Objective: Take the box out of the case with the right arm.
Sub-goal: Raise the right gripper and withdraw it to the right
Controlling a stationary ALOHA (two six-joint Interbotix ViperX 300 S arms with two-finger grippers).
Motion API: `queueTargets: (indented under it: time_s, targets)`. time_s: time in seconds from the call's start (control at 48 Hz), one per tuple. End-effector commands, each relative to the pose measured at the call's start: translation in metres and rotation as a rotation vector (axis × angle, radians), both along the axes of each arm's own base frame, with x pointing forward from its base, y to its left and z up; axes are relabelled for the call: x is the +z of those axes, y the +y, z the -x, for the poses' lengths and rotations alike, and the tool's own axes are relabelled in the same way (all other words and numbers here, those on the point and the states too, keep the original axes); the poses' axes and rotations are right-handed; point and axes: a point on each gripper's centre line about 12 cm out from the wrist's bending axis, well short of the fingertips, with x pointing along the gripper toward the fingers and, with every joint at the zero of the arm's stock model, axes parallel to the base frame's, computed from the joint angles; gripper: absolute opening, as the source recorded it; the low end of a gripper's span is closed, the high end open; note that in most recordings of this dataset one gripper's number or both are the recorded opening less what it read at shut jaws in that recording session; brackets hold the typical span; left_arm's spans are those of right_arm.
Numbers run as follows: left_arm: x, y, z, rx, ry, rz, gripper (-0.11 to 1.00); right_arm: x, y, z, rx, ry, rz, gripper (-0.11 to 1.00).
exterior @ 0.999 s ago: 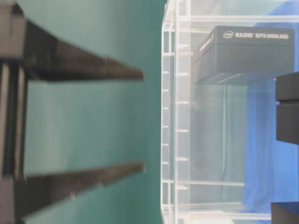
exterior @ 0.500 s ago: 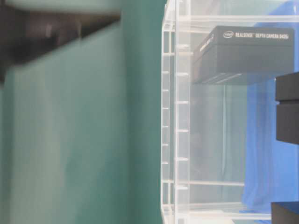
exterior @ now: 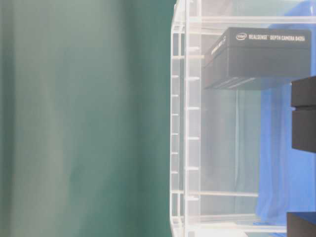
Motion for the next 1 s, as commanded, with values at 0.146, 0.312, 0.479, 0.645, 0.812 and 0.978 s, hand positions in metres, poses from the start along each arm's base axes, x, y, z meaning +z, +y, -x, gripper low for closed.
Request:
queueTargets:
  time_s: [0.146,0.312,0.479,0.645,0.812,0.978]
  targets:
    - [-0.001,0.0,-0.001,-0.001,0.0,-0.002,0.11,0.007,-0.005,0.016,0.015,-0.004,0.005,0.9]
    - [-0.005,0.0,-0.001,-0.003,0.012,-0.002,0.11,0.007,-0.012,0.015,0.015,-0.018,0.046,0.9]
    - [-0.006,0.0,0.0,-0.006,0.014,-0.003,0.11,0.009,-0.038,0.013,-0.01,-0.043,0.105,0.9]
    - [-0.006,0.0,0.0,-0.007,0.014,-0.005,0.11,0.009,-0.075,0.017,-0.006,-0.023,0.123,0.89]
    - [-0.006,0.0,0.0,-0.006,0.009,-0.003,0.11,0.009,-0.117,0.02,-0.001,-0.001,0.143,0.89]
    - [-0.006,0.0,-0.001,-0.006,0.003,-0.003,0.11,0.008,-0.153,0.022,0.01,-0.008,0.162,0.89]
